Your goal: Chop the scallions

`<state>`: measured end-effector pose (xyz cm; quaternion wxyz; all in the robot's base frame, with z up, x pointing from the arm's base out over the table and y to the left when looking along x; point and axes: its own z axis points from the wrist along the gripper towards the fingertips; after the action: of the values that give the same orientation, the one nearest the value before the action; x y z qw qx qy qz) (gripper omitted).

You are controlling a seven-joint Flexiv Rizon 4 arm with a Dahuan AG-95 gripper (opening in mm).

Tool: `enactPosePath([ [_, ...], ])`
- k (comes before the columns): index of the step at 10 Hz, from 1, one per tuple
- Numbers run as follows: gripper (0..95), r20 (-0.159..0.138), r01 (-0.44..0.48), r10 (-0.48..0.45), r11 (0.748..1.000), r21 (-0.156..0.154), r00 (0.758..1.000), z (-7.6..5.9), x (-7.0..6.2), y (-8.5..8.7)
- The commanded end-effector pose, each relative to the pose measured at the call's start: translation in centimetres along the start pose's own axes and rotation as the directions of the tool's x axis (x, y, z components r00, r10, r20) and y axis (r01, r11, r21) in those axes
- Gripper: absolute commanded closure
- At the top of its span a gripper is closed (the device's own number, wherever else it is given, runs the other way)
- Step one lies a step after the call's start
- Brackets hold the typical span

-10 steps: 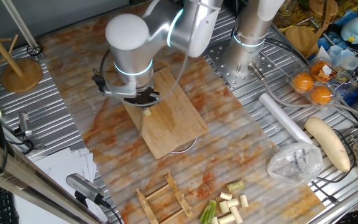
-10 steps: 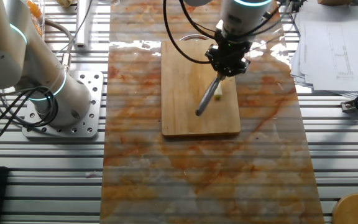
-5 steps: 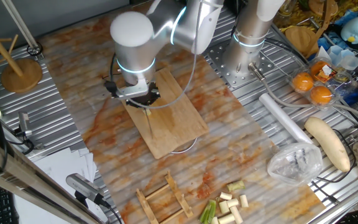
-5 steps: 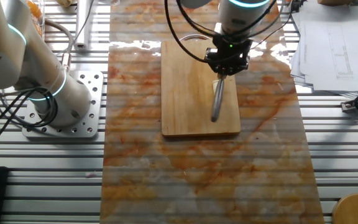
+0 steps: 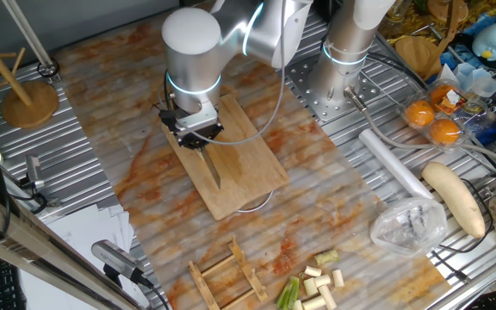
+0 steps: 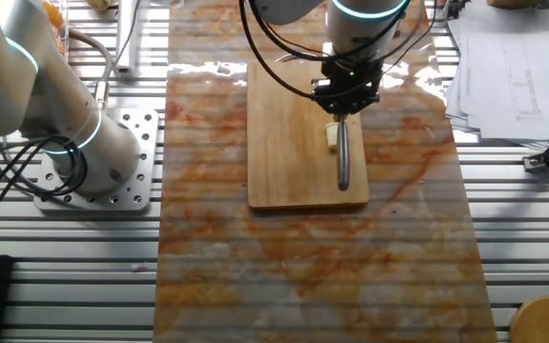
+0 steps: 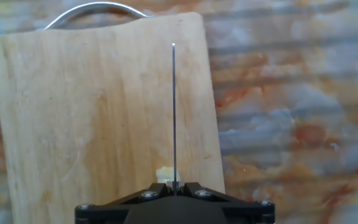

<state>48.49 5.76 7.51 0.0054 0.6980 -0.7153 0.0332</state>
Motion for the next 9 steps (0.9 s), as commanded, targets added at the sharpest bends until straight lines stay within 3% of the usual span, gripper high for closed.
enactPosePath([
  [1,95.0,0.021,-0.117,0.118,0.992,-0.053,0.993,-0.04,0.02,0.07],
  [2,95.0,0.004,-0.173,0.173,0.983,-0.059,0.985,-0.04,0.02,0.07],
  [3,95.0,0.006,-0.226,0.227,0.973,-0.048,0.974,-0.04,0.02,0.07],
  [4,95.0,0.027,-0.243,0.243,0.970,-0.023,0.970,-0.04,0.02,0.07],
  [5,95.0,0.020,-0.224,0.224,0.974,-0.013,0.974,-0.04,0.02,0.07],
  [7,95.0,0.008,-0.074,0.074,0.997,-0.005,0.997,-0.04,0.02,0.07],
  [9,95.0,0.009,0.051,-0.051,0.999,0.005,0.999,-0.04,0.02,0.07],
])
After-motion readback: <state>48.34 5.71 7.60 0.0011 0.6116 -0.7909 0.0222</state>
